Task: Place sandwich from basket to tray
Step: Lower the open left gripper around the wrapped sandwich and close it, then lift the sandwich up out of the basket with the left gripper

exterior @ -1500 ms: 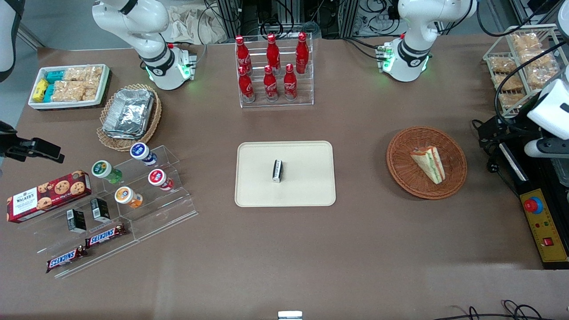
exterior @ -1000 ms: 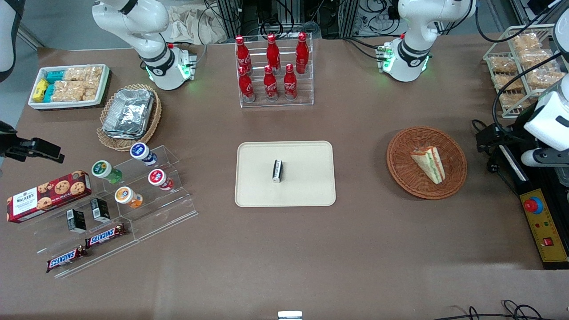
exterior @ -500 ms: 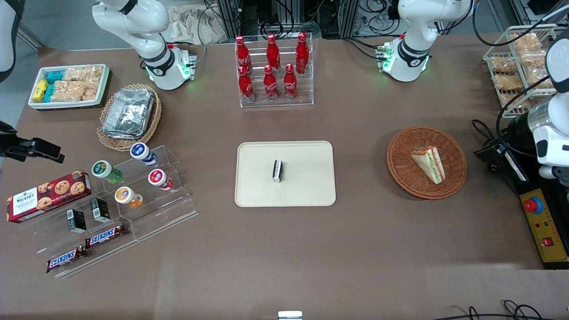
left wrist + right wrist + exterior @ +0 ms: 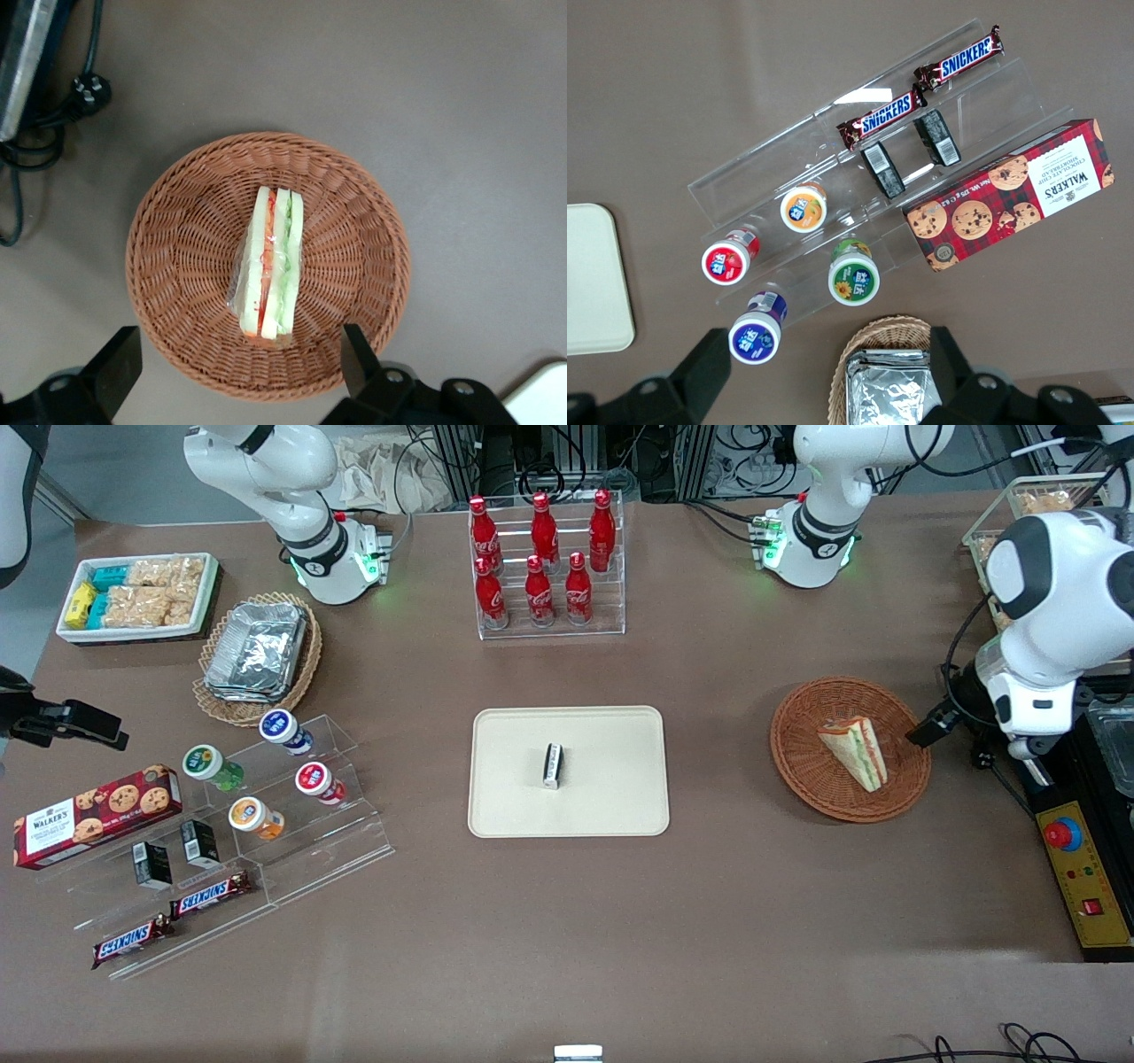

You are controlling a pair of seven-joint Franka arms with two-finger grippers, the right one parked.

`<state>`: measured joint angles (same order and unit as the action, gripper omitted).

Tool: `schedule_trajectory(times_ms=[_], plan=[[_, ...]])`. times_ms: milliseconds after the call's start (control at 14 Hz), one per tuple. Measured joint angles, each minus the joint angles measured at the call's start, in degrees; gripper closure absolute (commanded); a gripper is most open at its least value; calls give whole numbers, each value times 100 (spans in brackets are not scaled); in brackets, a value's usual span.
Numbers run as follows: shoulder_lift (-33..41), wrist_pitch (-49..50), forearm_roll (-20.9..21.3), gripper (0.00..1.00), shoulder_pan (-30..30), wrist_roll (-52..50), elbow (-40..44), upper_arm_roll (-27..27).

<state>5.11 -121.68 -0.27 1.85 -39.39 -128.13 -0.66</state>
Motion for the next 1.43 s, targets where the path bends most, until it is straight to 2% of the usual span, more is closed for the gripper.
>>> schedule_trajectory(times_ms=[714,1000,1429], plan=[[-7,-1919,-38,0,-279,-443,-1452,73],[-109,-2383,-39,0,-280,-431,-1757,73],[-691,-3094,-39,0,-278,-339,-1847,70]])
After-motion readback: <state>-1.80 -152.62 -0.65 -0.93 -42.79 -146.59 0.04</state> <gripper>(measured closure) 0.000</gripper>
